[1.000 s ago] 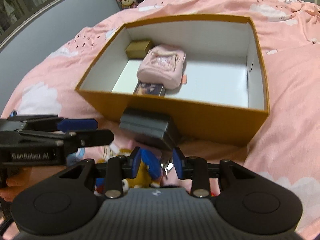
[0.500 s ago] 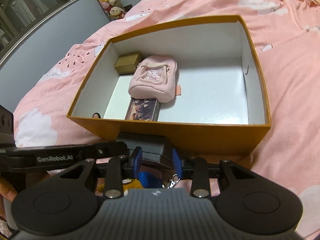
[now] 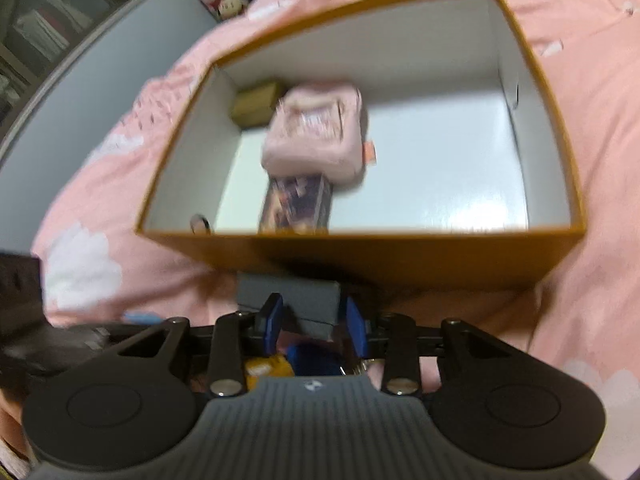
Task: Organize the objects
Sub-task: 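Lift the dark grey box and turn it over the orange box with the right tool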
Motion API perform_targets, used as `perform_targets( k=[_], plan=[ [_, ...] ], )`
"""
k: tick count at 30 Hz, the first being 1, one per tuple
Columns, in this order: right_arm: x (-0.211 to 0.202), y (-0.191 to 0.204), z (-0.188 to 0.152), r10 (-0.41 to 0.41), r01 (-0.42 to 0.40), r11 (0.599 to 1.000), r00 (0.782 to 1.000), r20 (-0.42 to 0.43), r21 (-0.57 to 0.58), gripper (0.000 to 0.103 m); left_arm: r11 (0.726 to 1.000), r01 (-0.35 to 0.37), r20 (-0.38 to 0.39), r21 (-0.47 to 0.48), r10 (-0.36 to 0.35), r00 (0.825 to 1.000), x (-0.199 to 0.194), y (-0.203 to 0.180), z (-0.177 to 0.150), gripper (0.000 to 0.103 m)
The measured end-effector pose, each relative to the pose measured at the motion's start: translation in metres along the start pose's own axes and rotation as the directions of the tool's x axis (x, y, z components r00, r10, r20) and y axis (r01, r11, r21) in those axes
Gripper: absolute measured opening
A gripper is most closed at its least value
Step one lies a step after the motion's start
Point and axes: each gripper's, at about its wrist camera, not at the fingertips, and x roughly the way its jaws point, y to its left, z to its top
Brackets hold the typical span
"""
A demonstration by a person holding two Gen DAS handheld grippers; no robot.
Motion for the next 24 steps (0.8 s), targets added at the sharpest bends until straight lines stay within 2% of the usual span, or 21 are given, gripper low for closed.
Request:
perform_targets(
  k=[1, 3, 5, 6, 7, 11, 15, 17, 19, 24],
  plan=[
    [0.001, -0.002, -0.003, 0.002, -0.002, 1.0, 1.0, -0.01, 0.007, 0.037, 1.0, -0.008, 0.008, 0.002, 0.008, 1.0, -0.003, 0.0, 0.0, 0.025],
    [0.002, -0.008, -0.007, 0.018, -0.017, 1.0, 1.0, -0.024, 0.024, 0.035, 1.0, -0.017, 0.032, -0.007, 0.017, 0.999, -0.01, 0.001, 0.0, 0.034],
    [0.004, -0.012, -0.011, 0.037, -0.035, 0.999, 0.998, -0.043, 0.039, 0.032, 0.998, 0.002, 0.047, -0.059, 0.001, 0.999, -0.014, 0.006, 0.004, 0.051],
    [0.005, -0.012, -0.013, 0.03, -0.028, 0.999, 0.998, -0.054, 0.036, 0.024, 0.995, 0.021, 0.054, -0.093, -0.016, 0.998, -0.015, 0.01, 0.007, 0.054],
    [0.006, -0.012, -0.014, 0.024, -0.022, 0.999, 0.998, -0.06, 0.031, 0.024, 0.992, 0.033, 0.059, -0.124, -0.025, 0.998, -0.016, 0.012, 0.01, 0.061],
    [0.002, -0.011, -0.012, 0.01, -0.01, 1.0, 0.999, -0.045, 0.02, 0.025, 0.974, 0.041, 0.063, -0.224, -0.027, 0.998, -0.01, 0.015, 0.025, 0.066],
    [-0.016, -0.011, -0.004, -0.001, 0.001, 1.0, 1.0, 0.024, 0.016, 0.028, 0.98, 0.016, 0.077, -0.199, 0.0, 0.997, -0.003, 0.005, 0.034, 0.063],
    [-0.022, -0.01, 0.002, -0.003, 0.002, 1.0, 0.999, 0.052, 0.018, 0.029, 0.984, -0.007, 0.06, -0.179, 0.018, 0.998, 0.005, 0.002, 0.033, 0.044],
    [-0.021, -0.01, 0.006, 0.0, -0.001, 1.0, 0.998, 0.062, 0.018, 0.029, 0.986, 0.001, 0.047, -0.168, 0.007, 0.999, 0.01, 0.001, 0.031, 0.038],
    [-0.013, -0.014, 0.01, 0.027, -0.031, 0.997, 0.998, 0.053, 0.071, 0.032, 0.993, -0.005, -0.002, -0.122, 0.005, 1.0, 0.008, -0.003, 0.018, 0.029]
  ],
)
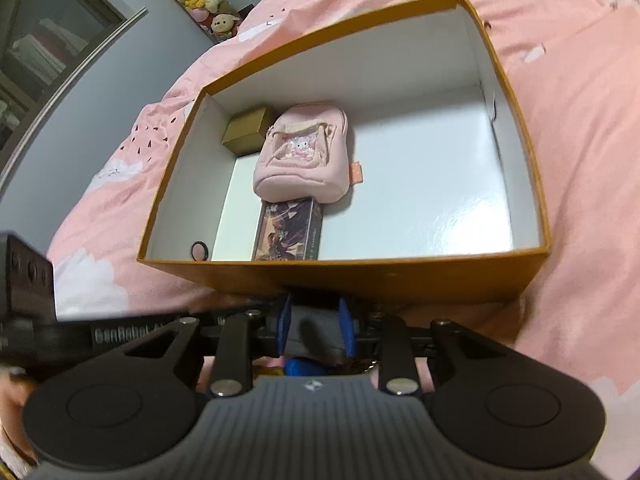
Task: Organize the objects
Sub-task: 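Lift the dark grey box and turn it over the orange box with the right tool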
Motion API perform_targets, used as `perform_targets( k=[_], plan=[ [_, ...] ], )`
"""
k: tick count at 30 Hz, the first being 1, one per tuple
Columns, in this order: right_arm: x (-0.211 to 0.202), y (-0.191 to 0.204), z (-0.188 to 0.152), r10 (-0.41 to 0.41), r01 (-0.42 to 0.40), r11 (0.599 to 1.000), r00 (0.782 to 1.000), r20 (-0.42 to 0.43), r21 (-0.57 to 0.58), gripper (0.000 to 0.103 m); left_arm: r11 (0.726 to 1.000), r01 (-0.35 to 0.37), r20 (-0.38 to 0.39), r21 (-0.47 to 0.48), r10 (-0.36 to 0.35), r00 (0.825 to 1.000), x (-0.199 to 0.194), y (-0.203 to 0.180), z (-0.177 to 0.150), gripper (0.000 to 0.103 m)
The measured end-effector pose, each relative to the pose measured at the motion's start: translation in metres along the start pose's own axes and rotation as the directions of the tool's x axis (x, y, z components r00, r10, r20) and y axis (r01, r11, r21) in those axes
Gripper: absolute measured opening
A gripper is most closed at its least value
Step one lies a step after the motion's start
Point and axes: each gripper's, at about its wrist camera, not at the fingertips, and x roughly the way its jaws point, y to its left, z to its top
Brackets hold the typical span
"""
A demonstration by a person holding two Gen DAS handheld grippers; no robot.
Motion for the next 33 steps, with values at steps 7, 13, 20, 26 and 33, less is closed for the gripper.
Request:
perform_targets(
  k=[7, 13, 20, 26, 33],
  plan=[
    [0.01, -0.018, 0.001, 0.035, -0.035, 0.986, 0.999, -0.002, 0.161, 0.035, 0.999, -0.01, -0.045, 0.037, 0.012, 0.999, 0.008, -0.002, -0.016, 0.019],
    [0.014, -0.033, -0.009, 0.069, -0.052, 0.972, 0.995, -0.068, 0.228, 0.008, 1.0, 0.001, -0.003, 0.001, -0.001, 1.0, -0.013, 0.004, -0.013, 0.035],
    [0.017, -0.035, -0.015, 0.091, -0.07, 0.967, 0.993, -0.074, 0.246, 0.005, 0.962, 0.061, -0.02, -0.264, -0.068, 0.997, -0.005, 0.028, 0.008, 0.069],
    [0.019, -0.029, -0.017, 0.079, -0.059, 0.977, 0.993, -0.092, 0.207, 0.006, 0.908, 0.041, -0.033, -0.416, -0.061, 0.998, 0.012, 0.033, 0.012, 0.073],
    [0.019, -0.031, -0.017, 0.088, -0.068, 0.977, 0.992, -0.089, 0.2, 0.006, 0.814, 0.056, -0.072, -0.578, -0.119, 0.99, 0.036, 0.049, 0.003, 0.069]
  ],
)
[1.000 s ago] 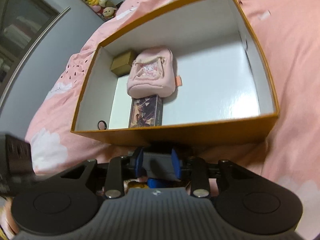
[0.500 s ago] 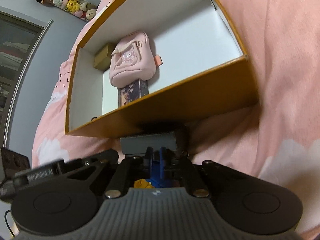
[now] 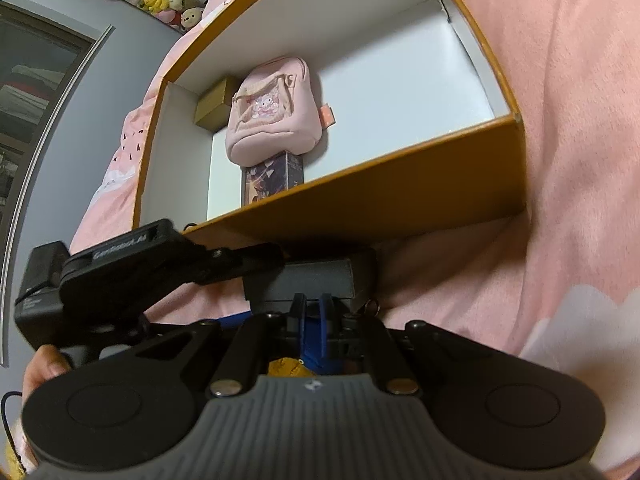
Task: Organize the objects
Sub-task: 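Lift the dark grey box and turn it over the orange box with the right tool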
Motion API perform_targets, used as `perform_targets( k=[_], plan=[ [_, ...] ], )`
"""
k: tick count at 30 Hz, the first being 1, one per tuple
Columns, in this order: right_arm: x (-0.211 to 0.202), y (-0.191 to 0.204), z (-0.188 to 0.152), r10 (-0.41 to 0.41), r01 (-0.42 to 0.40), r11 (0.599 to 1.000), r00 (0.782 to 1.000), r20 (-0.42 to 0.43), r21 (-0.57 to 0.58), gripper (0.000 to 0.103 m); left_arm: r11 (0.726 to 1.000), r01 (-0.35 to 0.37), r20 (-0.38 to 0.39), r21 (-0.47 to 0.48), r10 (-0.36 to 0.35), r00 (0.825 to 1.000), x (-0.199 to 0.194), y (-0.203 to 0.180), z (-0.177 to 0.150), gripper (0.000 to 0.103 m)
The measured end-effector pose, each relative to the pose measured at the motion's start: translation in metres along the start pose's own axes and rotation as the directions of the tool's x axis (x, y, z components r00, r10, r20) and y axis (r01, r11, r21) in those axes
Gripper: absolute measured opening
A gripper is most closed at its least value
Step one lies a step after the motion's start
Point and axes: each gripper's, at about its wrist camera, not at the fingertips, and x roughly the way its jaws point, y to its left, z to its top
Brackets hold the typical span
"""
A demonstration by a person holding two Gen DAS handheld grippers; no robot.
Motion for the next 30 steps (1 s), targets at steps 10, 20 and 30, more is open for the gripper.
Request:
perform_targets(
  k=[10, 20, 30],
  plan=[
    [-0.017, 0.003, 0.002, 0.01, -0.01, 1.0, 1.0, 0.02, -0.01, 0.033, 0.998, 0.05, -0.05, 0.045, -0.048, 0.998, -0.007, 0.0, -0.005, 0.055],
    [-0.009, -0.033, 0.006, 0.17, -0.159, 0.96, 0.985, -0.028, 0.233, 0.051, 0.952, 0.138, -0.066, 0.272, -0.125, 0.99, -0.042, -0.006, -0.019, 0.048],
    [-0.01, -0.047, -0.005, 0.294, -0.262, 0.907, 0.955, -0.049, 0.329, 0.05, 0.912, 0.203, -0.142, 0.357, -0.162, 0.976, -0.055, -0.014, -0.02, 0.046]
  ],
)
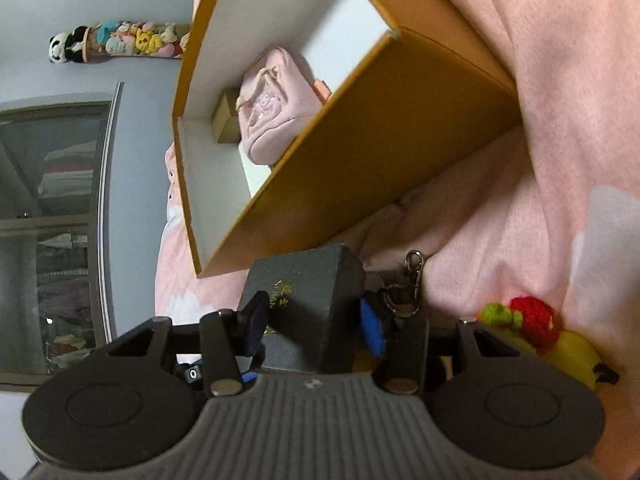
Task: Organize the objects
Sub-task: 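Lift the dark grey box and turn it over the orange box with the right tool, then lower the grey box into the orange box with the right tool while the left tool reaches out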
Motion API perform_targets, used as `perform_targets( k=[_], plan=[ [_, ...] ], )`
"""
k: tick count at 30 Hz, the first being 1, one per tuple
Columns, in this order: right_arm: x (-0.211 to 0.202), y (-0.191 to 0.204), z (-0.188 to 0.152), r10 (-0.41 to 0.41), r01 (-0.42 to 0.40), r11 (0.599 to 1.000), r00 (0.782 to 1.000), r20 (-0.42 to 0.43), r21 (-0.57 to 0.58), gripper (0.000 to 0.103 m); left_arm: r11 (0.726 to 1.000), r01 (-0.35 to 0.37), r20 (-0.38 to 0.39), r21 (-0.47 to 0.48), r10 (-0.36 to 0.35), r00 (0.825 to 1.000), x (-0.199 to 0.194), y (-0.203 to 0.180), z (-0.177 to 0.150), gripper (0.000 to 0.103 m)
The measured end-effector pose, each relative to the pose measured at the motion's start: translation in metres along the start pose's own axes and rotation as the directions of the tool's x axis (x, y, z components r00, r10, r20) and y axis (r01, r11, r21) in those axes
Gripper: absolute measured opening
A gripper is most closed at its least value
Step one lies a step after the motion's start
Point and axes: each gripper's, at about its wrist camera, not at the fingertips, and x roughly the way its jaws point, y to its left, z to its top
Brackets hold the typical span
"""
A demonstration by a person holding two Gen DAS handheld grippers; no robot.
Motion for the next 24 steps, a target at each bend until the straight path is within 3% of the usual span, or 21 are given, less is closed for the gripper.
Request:
perform_targets(
  k=[4, 12, 19, 24],
  plan=[
    [-0.009, 0.008, -0.005, 0.003, -0.002, 0.999, 1.0, 0.03, -0.041, 0.04, 0.999, 0.03, -0.024, 0.03, -0.03, 0.999, -0.005, -0.003, 0.002, 0.047],
    [-0.046, 0.063, -0.01, 0.03, 0.001, 0.968, 0.992, 0.123, -0.25, 0.035, 0.982, 0.043, 0.035, 0.182, -0.05, 0.998, -0.029, -0.039, 0.008, 0.053],
    [-0.056, 0.091, 0.021, 0.057, 0.004, 0.952, 0.98, 0.189, -0.306, 0.032, 0.966, -0.041, 0.124, 0.254, 0.01, 0.992, -0.024, -0.07, 0.036, 0.056],
    [-0.046, 0.096, 0.045, -0.019, 0.093, 0.937, 0.976, 0.216, -0.336, 0.026, 0.929, -0.208, 0.181, 0.307, 0.158, 0.971, -0.002, -0.08, 0.059, 0.054]
  ],
)
